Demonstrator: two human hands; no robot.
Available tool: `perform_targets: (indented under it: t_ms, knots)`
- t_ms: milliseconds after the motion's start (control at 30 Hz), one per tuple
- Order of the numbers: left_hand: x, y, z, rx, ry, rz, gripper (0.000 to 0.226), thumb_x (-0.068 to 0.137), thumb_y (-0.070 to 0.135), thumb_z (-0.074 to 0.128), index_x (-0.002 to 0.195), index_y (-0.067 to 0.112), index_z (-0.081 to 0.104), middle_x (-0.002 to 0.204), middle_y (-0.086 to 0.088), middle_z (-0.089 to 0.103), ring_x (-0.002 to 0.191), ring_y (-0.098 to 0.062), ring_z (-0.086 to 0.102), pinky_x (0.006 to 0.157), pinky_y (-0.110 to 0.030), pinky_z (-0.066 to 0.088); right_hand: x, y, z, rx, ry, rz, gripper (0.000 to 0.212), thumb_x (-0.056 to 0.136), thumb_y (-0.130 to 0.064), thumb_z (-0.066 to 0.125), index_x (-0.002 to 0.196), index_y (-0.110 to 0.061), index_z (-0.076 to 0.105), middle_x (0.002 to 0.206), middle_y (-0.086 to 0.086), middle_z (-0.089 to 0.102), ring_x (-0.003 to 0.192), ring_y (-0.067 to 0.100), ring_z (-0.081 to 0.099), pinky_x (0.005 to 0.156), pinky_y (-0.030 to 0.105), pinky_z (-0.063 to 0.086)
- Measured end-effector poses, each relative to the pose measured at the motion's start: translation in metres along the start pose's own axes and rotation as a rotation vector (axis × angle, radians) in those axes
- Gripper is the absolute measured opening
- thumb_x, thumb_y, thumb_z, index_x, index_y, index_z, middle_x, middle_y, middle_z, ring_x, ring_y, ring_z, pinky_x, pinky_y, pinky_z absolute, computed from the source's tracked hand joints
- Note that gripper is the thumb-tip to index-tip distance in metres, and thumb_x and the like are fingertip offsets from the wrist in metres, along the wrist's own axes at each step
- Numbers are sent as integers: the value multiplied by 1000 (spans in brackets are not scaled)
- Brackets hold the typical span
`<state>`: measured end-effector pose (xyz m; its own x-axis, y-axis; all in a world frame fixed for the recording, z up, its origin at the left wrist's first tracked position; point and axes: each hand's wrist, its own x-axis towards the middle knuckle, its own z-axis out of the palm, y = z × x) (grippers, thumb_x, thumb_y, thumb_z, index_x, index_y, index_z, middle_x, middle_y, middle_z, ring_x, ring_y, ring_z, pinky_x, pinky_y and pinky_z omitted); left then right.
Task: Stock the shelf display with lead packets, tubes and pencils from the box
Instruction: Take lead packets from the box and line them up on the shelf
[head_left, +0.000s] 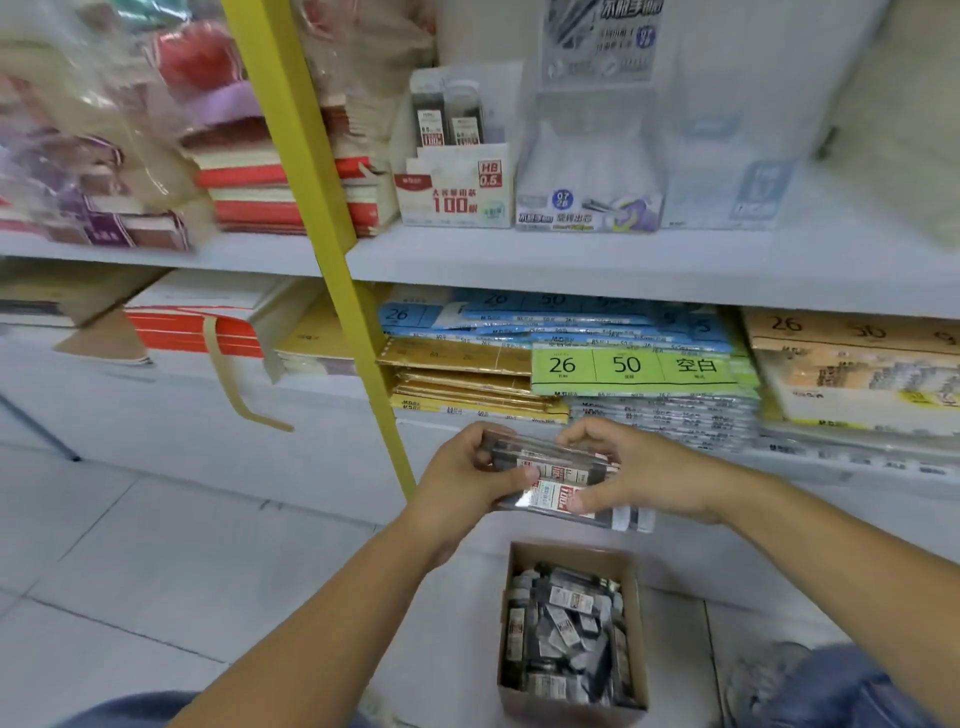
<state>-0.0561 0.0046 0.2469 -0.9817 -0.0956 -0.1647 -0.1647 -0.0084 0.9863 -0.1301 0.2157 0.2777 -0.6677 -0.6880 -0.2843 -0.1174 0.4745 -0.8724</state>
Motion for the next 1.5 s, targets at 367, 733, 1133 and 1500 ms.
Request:
perform_targets:
  t_ms: [367,733,1133,1500]
  knots:
    - [1,68,-14,-80,37,95,29,82,10,80,95,8,53,98,-8,78,90,-23,76,68,-32,61,3,-65,-36,24,207,-218,41,71,-21,85,99,-44,66,92,-13,73,77,5,69,61,23,55]
    - [5,80,-24,389,-325,-36,29,92,32,66,119,32,54,106,-1,71,89,-20,74,70,-36,63,15,-85,-27,-109,187,-273,52,69,-26,85,109,-50,62,101,-24,67,87,-3,66,66,15,55]
    - [13,90,-24,26,-166,22,27,87,29,76,112,28,66,102,2,78,91,-19,75,70,-34,61,21,-97,-13,274,495,-436,36,84,-15,73,116,-27,62,102,-7,75,89,18,72,70,25,57]
    - [26,131,-58,-53,47,206,21,93,27,69,113,26,64,95,-1,78,83,-19,76,62,-31,60,36,-189,-61,66,725,-530,10,92,-18,65,97,-21,56,76,-3,75,58,17,68,53,24,55]
